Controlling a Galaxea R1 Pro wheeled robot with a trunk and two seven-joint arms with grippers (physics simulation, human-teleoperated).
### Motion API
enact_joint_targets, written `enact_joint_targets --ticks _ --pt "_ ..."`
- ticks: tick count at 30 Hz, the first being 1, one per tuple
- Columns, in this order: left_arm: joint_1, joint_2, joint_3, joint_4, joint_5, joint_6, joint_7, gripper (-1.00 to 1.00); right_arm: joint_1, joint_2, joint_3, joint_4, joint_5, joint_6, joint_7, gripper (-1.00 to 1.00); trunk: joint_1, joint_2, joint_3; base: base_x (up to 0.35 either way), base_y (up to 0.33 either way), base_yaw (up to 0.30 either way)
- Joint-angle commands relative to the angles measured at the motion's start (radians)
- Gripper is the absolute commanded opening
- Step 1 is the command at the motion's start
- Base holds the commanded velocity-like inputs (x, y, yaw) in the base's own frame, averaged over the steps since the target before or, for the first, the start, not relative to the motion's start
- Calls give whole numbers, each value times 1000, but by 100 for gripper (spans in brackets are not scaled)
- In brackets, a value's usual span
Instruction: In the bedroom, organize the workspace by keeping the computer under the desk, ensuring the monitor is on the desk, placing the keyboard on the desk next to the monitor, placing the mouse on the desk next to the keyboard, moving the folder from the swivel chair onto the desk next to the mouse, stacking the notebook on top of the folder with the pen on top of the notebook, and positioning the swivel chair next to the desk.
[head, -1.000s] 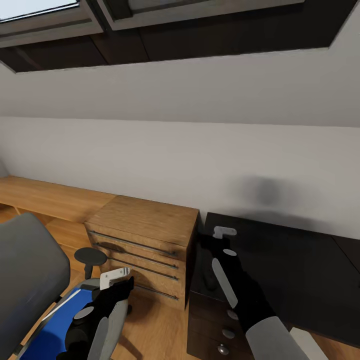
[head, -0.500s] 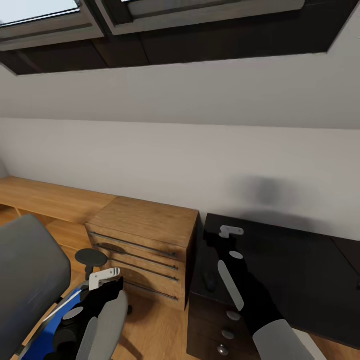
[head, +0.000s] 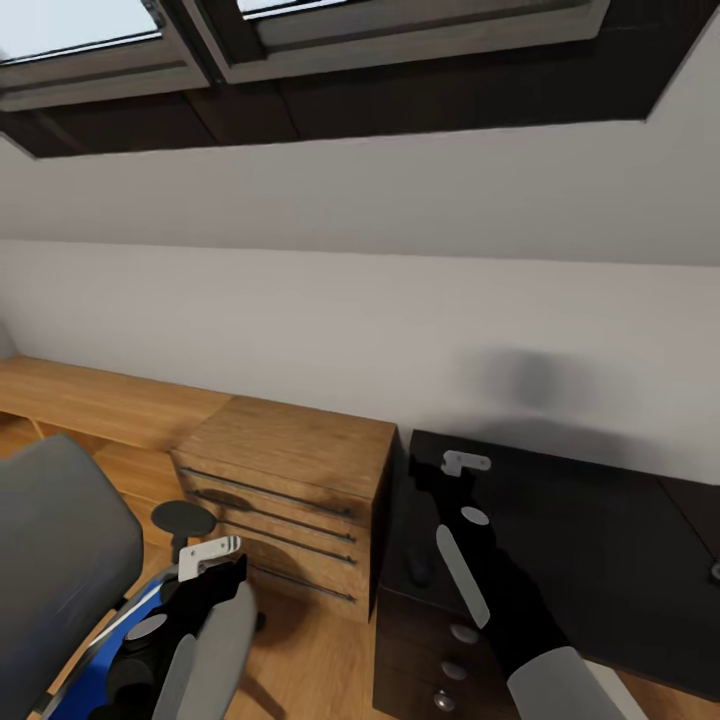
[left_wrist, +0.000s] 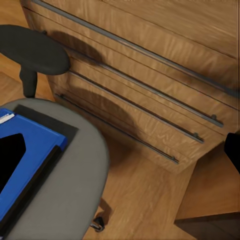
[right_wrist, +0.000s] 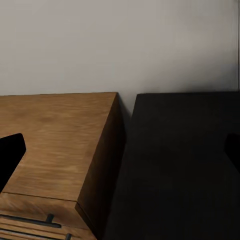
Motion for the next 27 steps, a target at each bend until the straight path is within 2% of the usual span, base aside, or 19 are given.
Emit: enact_joint_targets --ticks 1,8,27 --pt "-1 0 0 -1 11 4 7 100 -1 0 2 -1 -7 4 -8 100 -4 6 2 0 0 -129" --pt "-1 0 0 0 11 5 7 100 0 -1 2 -2 -8 3 -7 100 -31 55 24 0 0 -225" --pt "-1 0 2 3 13 7 7 100 0 1 2 0 -12 0 -6 100 -31 55 24 0 0 -265"
